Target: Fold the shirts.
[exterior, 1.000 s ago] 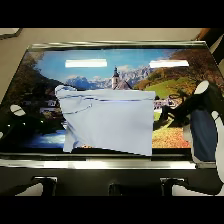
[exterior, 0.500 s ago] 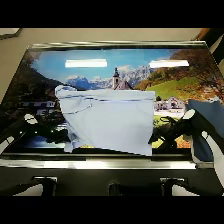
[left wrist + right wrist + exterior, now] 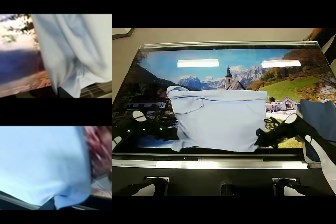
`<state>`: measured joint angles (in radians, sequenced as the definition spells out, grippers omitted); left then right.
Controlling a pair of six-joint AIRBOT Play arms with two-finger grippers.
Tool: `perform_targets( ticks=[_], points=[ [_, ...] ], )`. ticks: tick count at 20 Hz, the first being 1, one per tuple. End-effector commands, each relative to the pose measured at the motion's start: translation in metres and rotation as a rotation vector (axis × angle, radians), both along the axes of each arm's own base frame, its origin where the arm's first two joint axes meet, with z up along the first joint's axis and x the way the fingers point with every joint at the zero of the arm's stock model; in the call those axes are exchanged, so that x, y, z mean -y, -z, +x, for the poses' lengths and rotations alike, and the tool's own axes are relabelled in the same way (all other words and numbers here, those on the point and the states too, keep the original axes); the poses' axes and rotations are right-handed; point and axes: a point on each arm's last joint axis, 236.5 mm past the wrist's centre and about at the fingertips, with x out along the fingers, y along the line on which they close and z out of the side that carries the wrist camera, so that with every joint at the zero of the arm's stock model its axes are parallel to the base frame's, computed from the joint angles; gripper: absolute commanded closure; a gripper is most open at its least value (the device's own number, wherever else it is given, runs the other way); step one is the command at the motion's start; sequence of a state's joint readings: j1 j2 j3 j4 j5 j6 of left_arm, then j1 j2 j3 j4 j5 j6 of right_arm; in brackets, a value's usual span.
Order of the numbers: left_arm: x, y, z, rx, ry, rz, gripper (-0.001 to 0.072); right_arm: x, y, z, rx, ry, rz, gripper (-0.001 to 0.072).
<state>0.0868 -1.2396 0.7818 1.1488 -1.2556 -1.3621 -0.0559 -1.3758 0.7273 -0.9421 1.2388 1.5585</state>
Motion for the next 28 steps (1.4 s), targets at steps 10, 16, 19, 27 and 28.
perform_targets(
  ticks=[10,16,19,27,28],
  points=[
    [-0.04,-0.65,-0.013,1.763,-0.276,0.165,0.068,0.081,-0.676,0.047,2.097,0.256,-0.505,0.0665],
    [-0.023,-0.714,-0.072,2.07,-0.31,0.003,0.068,0.072,-0.688,-0.004,2.082,0.302,-0.398,0.0665],
    [-0.047,-0.66,-0.004,1.895,-0.331,0.151,0.0679,0.076,-0.616,0.044,1.774,0.255,-0.409,0.0665],
    [-0.074,-0.324,0.225,1.107,-0.173,0.288,0.0679,0.074,-0.251,0.203,0.723,-0.102,-0.394,0.0665],
    [-0.076,-0.284,0.242,1.037,-0.148,0.296,0.0679,0.075,-0.214,0.223,0.682,-0.093,-0.391,0.0665]
  ],
)
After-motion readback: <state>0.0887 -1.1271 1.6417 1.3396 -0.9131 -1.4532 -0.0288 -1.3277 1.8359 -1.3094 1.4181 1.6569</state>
